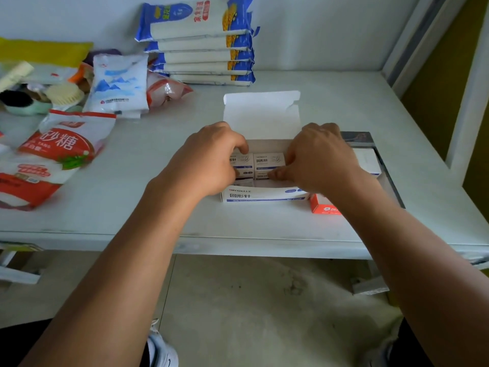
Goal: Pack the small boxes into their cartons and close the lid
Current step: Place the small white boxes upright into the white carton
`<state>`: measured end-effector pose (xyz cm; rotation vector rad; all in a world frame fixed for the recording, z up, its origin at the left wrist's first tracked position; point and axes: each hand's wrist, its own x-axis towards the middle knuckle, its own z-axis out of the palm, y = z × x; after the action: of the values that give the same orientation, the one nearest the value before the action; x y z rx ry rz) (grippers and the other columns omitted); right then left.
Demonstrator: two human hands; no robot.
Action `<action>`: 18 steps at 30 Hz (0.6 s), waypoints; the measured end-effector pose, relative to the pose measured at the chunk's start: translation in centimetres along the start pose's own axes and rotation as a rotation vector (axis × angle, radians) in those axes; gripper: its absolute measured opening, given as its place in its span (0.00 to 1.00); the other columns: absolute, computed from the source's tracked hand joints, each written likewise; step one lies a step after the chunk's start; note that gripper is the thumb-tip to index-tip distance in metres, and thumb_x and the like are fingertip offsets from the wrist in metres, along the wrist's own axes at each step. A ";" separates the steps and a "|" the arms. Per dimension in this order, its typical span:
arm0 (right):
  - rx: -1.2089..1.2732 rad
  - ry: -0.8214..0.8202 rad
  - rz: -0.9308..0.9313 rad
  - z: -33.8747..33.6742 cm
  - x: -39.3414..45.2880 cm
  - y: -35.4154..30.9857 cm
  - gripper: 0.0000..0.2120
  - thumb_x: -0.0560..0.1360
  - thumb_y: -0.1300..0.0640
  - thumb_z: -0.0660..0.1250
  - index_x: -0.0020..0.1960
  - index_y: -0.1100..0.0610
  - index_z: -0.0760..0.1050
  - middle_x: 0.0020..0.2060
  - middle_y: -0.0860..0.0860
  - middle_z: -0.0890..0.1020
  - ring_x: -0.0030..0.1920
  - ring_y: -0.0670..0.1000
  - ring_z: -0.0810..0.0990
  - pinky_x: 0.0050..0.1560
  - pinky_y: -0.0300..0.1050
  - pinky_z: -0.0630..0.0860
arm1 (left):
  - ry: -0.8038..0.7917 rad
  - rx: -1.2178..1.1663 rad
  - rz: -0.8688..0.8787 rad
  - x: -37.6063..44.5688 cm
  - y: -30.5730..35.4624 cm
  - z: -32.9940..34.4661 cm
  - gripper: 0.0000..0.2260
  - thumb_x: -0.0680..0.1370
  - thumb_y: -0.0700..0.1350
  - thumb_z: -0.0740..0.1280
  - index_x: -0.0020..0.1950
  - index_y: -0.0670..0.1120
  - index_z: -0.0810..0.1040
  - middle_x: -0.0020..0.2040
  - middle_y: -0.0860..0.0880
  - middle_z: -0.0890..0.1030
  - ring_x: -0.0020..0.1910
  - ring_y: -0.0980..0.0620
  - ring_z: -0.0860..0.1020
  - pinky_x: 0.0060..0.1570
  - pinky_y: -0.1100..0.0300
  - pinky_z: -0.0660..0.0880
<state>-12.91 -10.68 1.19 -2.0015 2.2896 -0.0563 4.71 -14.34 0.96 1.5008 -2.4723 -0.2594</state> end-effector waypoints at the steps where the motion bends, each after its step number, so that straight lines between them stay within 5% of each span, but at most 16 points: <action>1: -0.019 0.004 0.005 -0.1 -0.1 0.1 0.31 0.64 0.32 0.71 0.57 0.53 0.81 0.45 0.52 0.70 0.59 0.59 0.68 0.58 0.57 0.73 | 0.005 -0.016 -0.004 -0.1 0.0 0.0 0.18 0.69 0.40 0.75 0.56 0.54 0.81 0.55 0.50 0.76 0.56 0.46 0.75 0.50 0.57 0.71; 4: 0.014 0.217 -0.052 -0.9 -0.9 0.2 0.20 0.65 0.47 0.76 0.54 0.55 0.82 0.53 0.54 0.75 0.60 0.59 0.69 0.56 0.55 0.73 | 0.069 -0.016 -0.020 -0.6 0.1 0.1 0.15 0.69 0.41 0.75 0.53 0.54 0.83 0.53 0.49 0.79 0.56 0.46 0.75 0.50 0.56 0.72; 6: 0.147 0.269 -0.151 -1.6 -1.5 -0.6 0.12 0.67 0.58 0.72 0.50 0.54 0.83 0.50 0.53 0.81 0.52 0.57 0.76 0.50 0.51 0.77 | 0.119 0.021 -0.059 -0.9 0.5 0.3 0.14 0.68 0.41 0.73 0.51 0.54 0.84 0.52 0.48 0.81 0.55 0.44 0.75 0.47 0.57 0.71; 8: 0.286 0.089 -0.196 -1.9 -1.8 -1.7 0.07 0.69 0.60 0.66 0.42 0.55 0.83 0.41 0.53 0.83 0.42 0.55 0.80 0.41 0.48 0.79 | 0.126 0.016 -0.103 -1.1 0.9 0.4 0.13 0.69 0.39 0.71 0.51 0.53 0.84 0.52 0.47 0.81 0.52 0.43 0.77 0.43 0.60 0.68; 11: 0.281 -0.195 -0.184 -1.6 -1.8 -3.1 0.08 0.71 0.61 0.60 0.35 0.57 0.74 0.33 0.54 0.76 0.34 0.54 0.75 0.31 0.44 0.68 | 0.105 -0.010 -0.141 -1.4 1.4 0.4 0.16 0.69 0.36 0.66 0.52 0.50 0.83 0.53 0.45 0.81 0.48 0.41 0.78 0.41 0.59 0.68; 16: 0.446 -0.374 -0.120 -2.6 -1.9 -4.1 0.19 0.75 0.64 0.57 0.63 0.65 0.76 0.60 0.63 0.79 0.58 0.62 0.79 0.58 0.55 0.75 | 0.090 -0.033 -0.148 -1.6 1.8 -0.3 0.16 0.69 0.35 0.65 0.53 0.47 0.84 0.52 0.42 0.82 0.47 0.39 0.79 0.41 0.58 0.72; 18: 0.510 -0.386 -0.093 -2.7 -1.8 -3.7 0.20 0.74 0.64 0.58 0.64 0.67 0.75 0.58 0.63 0.81 0.57 0.63 0.80 0.56 0.55 0.77 | 0.070 -0.029 -0.146 -1.7 1.9 -0.4 0.17 0.68 0.34 0.65 0.53 0.47 0.84 0.52 0.43 0.82 0.47 0.39 0.79 0.41 0.58 0.71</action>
<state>-9.30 -9.54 4.29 -1.6769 1.7295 -0.2157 3.93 -11.96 1.67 1.6511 -2.2992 -0.2631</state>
